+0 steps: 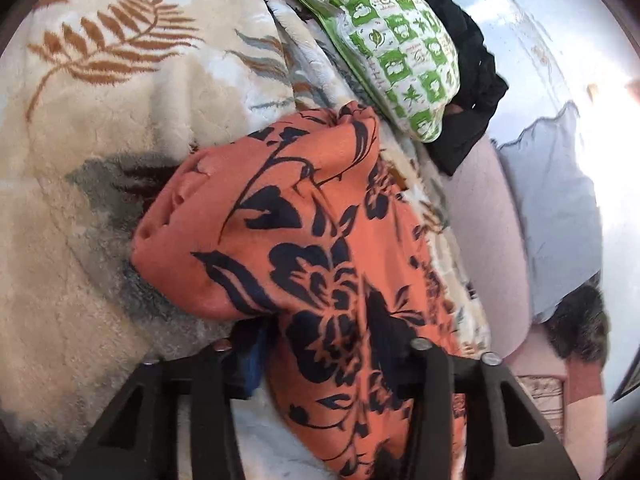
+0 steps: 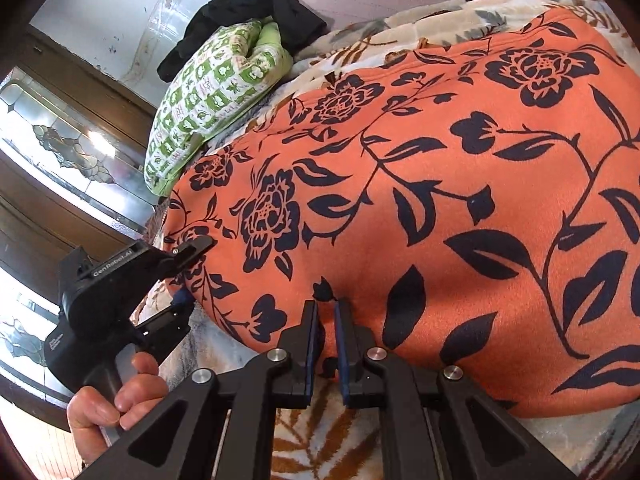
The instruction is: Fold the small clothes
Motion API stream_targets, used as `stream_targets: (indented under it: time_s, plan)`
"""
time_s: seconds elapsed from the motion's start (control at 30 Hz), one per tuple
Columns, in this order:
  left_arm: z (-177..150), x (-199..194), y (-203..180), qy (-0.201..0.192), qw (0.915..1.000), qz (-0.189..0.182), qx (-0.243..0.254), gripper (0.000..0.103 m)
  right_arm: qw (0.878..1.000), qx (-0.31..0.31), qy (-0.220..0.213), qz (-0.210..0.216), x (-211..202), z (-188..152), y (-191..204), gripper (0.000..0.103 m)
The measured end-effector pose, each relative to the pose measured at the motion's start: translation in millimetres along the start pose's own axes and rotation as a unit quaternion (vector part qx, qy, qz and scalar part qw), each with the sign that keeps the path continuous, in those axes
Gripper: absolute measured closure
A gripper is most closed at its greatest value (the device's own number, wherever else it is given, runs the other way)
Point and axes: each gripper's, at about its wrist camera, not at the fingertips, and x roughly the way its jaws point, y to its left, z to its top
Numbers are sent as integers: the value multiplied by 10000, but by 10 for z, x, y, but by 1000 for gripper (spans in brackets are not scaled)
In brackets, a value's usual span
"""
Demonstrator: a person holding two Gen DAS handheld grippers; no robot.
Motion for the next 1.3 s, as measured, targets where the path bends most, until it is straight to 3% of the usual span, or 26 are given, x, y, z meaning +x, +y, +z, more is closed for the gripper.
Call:
stream_targets:
  time_s: [0.1,0.2,0.3,0.4,0.5,0.57,0.63,0.77,0.87,1.03,1.2,1.27,1.3]
  plan:
    - [3,5,-25,-93,9999,-49,78,51,10000,35,5,50,-7,0,-16,92]
    - [-35,-13,-129,-295,9981,159,509,71,9999,92,-3,109,-15,-15,-33,92]
    - [-78,12,-270,-419,9922,521,1053,76,9997,164,9,182,-26,-22,-62,92]
    - [-70,27,-276,-421,9922,539,1046,75,9992,272,33,278,-47,-19,-91,92]
    - [-22,148,-209,-134,9940,621,887,62,9981,461,-31,414,-132,-1,-148,93]
    - [8,167,-136,-79,9965,503,668,62,9983,419,-214,332,-234,28,-170,93]
    - [15,140,-133,-112,9967,480,644,73,9984,280,-477,112,-375,65,-191,93]
    - [-72,86,-315,-388,9909,681,1090,81,9948,377,-942,-101,-652,124,-345,93]
    - [-178,1,-640,-646,9791,654,1816,83,9902,569,-1237,-309,-857,168,-533,94]
    - [-482,-151,-1270,-986,9501,470,2923,83,9813,1013,-1580,-437,-1188,230,-938,94]
    - [-1096,-262,-1891,-1037,9119,-124,3970,83,9718,1307,-1896,-499,-1510,261,-1253,93]
    - [-1422,-170,-2081,-734,8919,-309,4451,81,9687,1397,-1994,-478,-1619,260,-1357,94]
    - [-1611,-73,-2162,-481,8799,-350,4715,70,9669,1456,-2046,-446,-1681,255,-1414,94]
